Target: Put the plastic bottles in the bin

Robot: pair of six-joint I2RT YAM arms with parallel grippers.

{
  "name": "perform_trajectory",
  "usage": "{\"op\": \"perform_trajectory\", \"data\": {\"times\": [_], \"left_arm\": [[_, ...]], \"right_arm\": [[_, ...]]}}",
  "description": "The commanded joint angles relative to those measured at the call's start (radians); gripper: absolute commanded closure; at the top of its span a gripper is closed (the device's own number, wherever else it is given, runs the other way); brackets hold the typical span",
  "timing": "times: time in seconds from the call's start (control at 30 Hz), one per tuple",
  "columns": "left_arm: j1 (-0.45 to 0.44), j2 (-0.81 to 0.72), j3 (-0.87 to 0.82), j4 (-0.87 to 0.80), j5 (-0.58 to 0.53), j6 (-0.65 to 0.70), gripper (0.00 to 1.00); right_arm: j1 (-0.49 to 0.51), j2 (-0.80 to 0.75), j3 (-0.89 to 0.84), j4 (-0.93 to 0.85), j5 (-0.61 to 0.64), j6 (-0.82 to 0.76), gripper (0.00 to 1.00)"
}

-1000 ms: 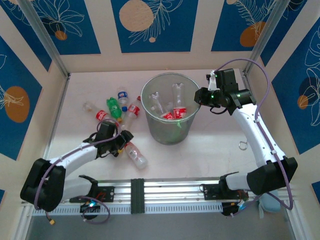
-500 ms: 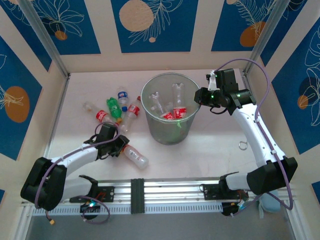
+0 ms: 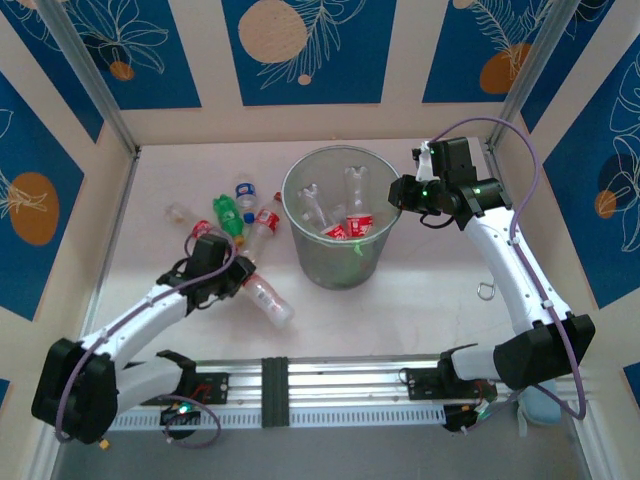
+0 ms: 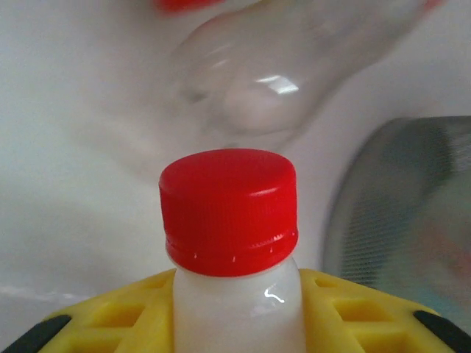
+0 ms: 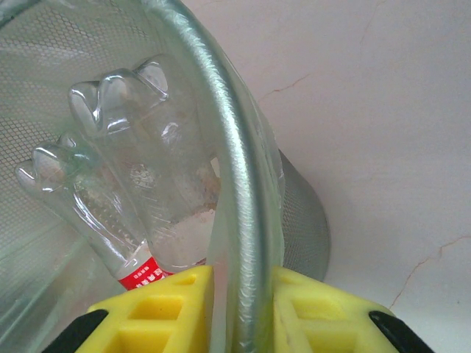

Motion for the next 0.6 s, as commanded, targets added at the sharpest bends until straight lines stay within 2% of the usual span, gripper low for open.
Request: {"op": "perform_trajectory", "data": {"times": [0.0, 0.2, 0.4, 0.47, 0.57], "left_arm": [[0.013, -0.058, 0.127, -0.163, -0.057, 0.112, 0.60], [0.061, -0.085, 0.387, -0.341, -0.127, 0.292, 0.63], [0.067, 0.046, 0.839, -0.509, -0.194, 0.558, 0.64], [0.067, 0.112, 0.985, -0.533, -0.169, 0.622, 0.66], [0.045, 0.233, 1.199, -0.546, -0.109, 0.680, 0.75]], "right_arm": [[0.009, 0.026, -0.018, -0.024, -0.033, -0.036, 0.75], [0.009, 0.028, -0.013, -0.020, -0.043, -0.039, 0.76], [0.012, 0.033, -0.009, -0.017, -0.043, -0.038, 0.76], [0.014, 0.034, -0.006, -0.017, -0.039, -0.033, 0.76], [0.025, 0.037, 0.011, -0.027, -0.027, -0.033, 0.75]]}}
